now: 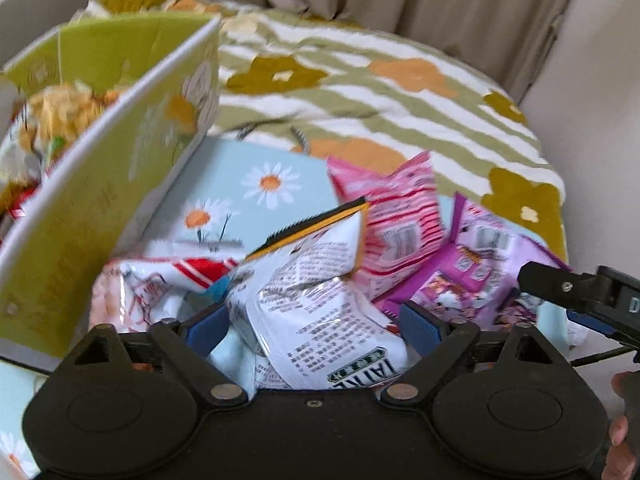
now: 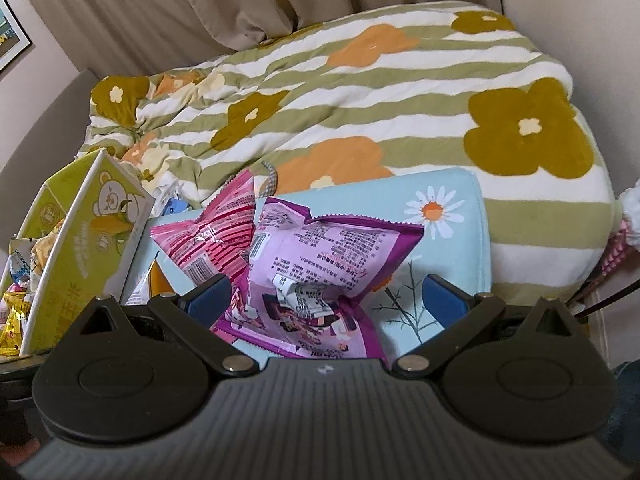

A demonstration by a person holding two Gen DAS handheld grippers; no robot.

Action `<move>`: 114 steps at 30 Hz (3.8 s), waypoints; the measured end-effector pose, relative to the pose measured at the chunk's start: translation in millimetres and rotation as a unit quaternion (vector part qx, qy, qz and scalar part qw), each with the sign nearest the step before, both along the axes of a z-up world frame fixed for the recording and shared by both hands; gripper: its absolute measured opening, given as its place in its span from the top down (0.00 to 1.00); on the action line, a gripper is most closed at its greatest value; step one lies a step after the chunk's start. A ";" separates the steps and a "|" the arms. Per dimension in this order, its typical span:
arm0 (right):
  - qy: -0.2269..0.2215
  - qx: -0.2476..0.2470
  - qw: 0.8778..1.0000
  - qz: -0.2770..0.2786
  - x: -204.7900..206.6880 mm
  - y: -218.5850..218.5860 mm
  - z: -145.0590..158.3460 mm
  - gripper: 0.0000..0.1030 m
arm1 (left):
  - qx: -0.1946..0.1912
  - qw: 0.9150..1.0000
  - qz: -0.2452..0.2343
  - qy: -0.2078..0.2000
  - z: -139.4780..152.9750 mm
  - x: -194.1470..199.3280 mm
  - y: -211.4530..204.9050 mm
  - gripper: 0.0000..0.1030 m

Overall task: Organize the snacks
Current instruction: 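Grasp the white printed bag with the left tool while the right tool grasps the purple bag, then carry both bags over the cardboard box and release them inside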

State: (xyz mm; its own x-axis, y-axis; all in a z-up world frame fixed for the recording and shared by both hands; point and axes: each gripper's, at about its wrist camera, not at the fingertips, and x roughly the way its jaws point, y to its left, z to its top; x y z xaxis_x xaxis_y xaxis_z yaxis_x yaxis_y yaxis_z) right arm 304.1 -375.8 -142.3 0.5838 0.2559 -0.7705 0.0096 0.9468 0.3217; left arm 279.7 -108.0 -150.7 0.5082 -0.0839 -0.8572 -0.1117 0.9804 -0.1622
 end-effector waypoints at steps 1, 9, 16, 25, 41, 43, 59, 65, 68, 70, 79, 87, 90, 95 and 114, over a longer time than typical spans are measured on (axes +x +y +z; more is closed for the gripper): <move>0.003 0.003 1.000 0.002 2.3 0.2 -2.9 0.00 | -0.007 1.000 0.003 0.009 -4.4 1.8 1.4 0.19; 0.017 0.024 1.000 0.005 13.6 -0.2 -18.8 0.00 | -0.013 1.000 -0.018 0.018 -12.5 0.2 -0.4 0.32; 0.022 0.028 0.999 0.009 17.2 1.0 -25.4 0.00 | -0.008 0.999 -0.040 0.013 -9.3 -7.7 -5.4 0.37; 0.029 0.049 0.998 0.024 24.9 9.0 -31.9 0.00 | 0.002 0.998 -0.067 0.000 -0.9 -27.8 -17.2 0.37; -0.015 0.017 1.000 0.016 -12.9 0.8 1.3 0.25 | 0.001 0.993 -0.091 -0.075 43.2 -57.0 -14.3 0.37; -0.025 0.012 0.999 0.015 -20.7 1.4 13.6 0.25 | 0.003 0.993 -0.086 -0.086 55.2 -63.2 -10.2 0.37; -0.125 0.032 0.987 0.099 -33.8 91.5 120.4 0.25 | 0.082 0.975 -0.034 -0.203 171.5 -64.0 123.9 0.36; -0.134 0.053 0.982 0.121 -15.5 163.3 142.5 0.25 | 0.104 0.972 -0.042 -0.205 188.8 -28.8 193.1 0.36; -0.139 0.048 0.982 0.122 -1.8 201.7 150.8 0.25 | 0.106 0.974 -0.054 -0.192 186.1 -4.7 225.0 0.36; -0.139 0.045 0.982 0.122 7.8 226.2 153.5 0.25 | 0.102 0.977 -0.065 -0.176 179.9 13.5 244.5 0.36; -0.101 0.027 0.990 0.092 51.5 315.8 136.8 0.25 | 0.062 0.986 -0.107 -0.111 137.1 92.9 305.3 0.35; -0.062 0.016 0.997 0.035 69.9 337.8 113.4 0.25 | 0.035 0.985 -0.145 -0.082 112.2 120.1 316.8 0.07; -0.056 0.000 0.998 0.025 72.4 340.0 109.8 0.25 | 0.031 0.985 -0.146 -0.090 112.9 112.6 319.7 0.07; -0.058 -0.016 0.998 0.022 74.2 343.1 111.5 0.24 | 0.027 0.984 -0.130 -0.117 121.1 94.3 322.0 0.07; -0.073 0.029 0.996 0.045 80.1 358.1 102.9 0.00 | 0.030 0.990 -0.072 -0.121 121.9 60.0 343.2 0.05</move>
